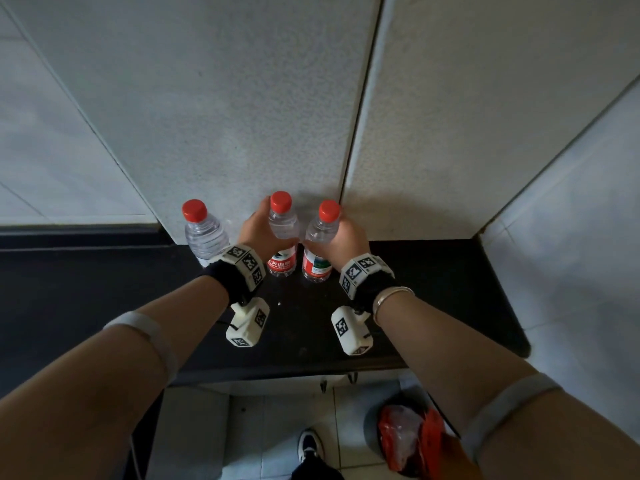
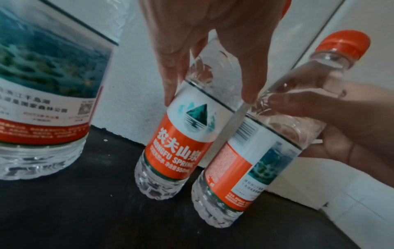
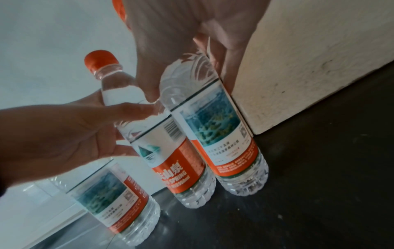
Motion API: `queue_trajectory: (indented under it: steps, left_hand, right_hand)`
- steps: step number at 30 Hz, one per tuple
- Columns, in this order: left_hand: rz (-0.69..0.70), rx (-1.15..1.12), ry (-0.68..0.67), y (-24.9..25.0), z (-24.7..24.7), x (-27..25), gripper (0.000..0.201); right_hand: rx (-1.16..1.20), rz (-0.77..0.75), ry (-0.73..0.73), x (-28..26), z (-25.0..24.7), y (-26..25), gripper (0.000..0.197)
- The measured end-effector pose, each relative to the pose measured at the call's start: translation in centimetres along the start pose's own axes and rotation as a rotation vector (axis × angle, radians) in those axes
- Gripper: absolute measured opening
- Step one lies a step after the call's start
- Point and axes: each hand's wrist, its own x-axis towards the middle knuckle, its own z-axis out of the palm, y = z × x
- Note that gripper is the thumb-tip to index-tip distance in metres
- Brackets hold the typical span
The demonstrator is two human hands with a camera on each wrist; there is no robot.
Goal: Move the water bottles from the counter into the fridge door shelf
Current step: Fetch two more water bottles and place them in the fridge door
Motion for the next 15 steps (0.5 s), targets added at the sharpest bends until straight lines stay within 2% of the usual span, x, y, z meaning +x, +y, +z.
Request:
queue_trajectory:
  steps: [2,6,10,15]
  left_hand:
    - [0.007,-0.020,-0.064,0.3,-0.2,-0.8,0.077]
    - [0.047,-0.025,-0.162,1.4,-0.8,-2.8,0.080]
    - [0.142,0.019,-0.207,3.2,-0.9,-5.7,0.074]
    - [0.230,-0.067,-0.343,5.4,0.0,-9.9,0.071]
  right_hand:
    - [0.043,0.022,0.041,-0.9,-1.0,-0.2,0.025]
    - [0.062,0.023,0.124,-3.9,-2.6,0.1,0.047]
    - [0.071,0.131,0.175,-8.1,-4.4,-0.1,0.050]
    - [0.129,0.258,0.285,-14.8,-6.2,0.3,0.052]
